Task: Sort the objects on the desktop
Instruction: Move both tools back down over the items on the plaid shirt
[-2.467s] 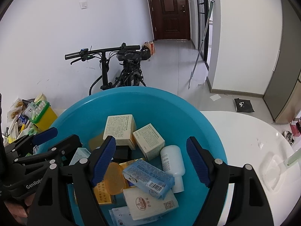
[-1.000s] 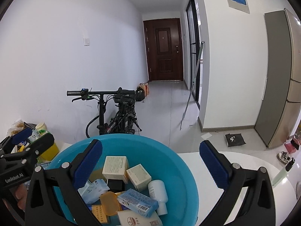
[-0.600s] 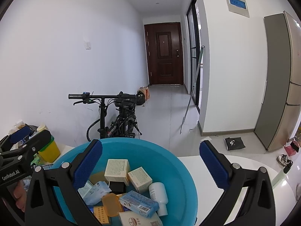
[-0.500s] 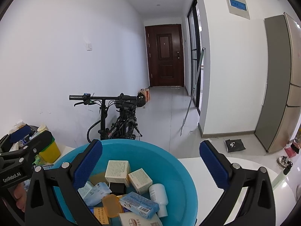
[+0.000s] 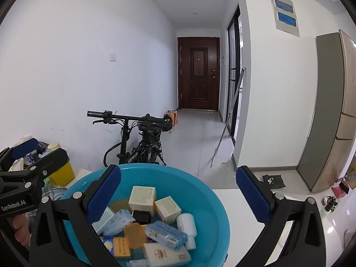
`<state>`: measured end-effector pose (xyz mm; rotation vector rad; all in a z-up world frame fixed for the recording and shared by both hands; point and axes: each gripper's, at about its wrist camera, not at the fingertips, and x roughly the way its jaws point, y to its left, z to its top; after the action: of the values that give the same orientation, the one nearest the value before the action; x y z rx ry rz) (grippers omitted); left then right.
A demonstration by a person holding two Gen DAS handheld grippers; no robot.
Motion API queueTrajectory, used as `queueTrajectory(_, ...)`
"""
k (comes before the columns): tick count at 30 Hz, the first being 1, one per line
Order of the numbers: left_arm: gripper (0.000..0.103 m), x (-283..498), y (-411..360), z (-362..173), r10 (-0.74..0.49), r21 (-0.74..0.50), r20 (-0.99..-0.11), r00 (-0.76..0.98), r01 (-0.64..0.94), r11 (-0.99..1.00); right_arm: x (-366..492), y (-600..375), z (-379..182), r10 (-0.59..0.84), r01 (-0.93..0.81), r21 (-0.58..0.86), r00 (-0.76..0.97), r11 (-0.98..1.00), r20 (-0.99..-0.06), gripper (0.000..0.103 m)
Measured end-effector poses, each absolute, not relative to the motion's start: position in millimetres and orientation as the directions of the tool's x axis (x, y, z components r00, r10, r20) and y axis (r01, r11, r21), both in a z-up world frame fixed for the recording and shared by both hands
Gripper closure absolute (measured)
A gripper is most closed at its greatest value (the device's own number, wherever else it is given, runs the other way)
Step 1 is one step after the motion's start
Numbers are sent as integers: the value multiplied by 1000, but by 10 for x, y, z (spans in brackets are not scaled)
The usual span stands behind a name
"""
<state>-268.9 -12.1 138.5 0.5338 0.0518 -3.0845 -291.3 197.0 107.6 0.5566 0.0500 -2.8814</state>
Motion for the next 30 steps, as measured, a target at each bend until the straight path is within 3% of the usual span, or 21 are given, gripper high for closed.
queueTrajectory(30, 0, -893, 57, 1965, 21, -35, -218, -976, -13, -999, -1348, 2154, 1596, -227, 228, 26, -937, -973, -265, 0)
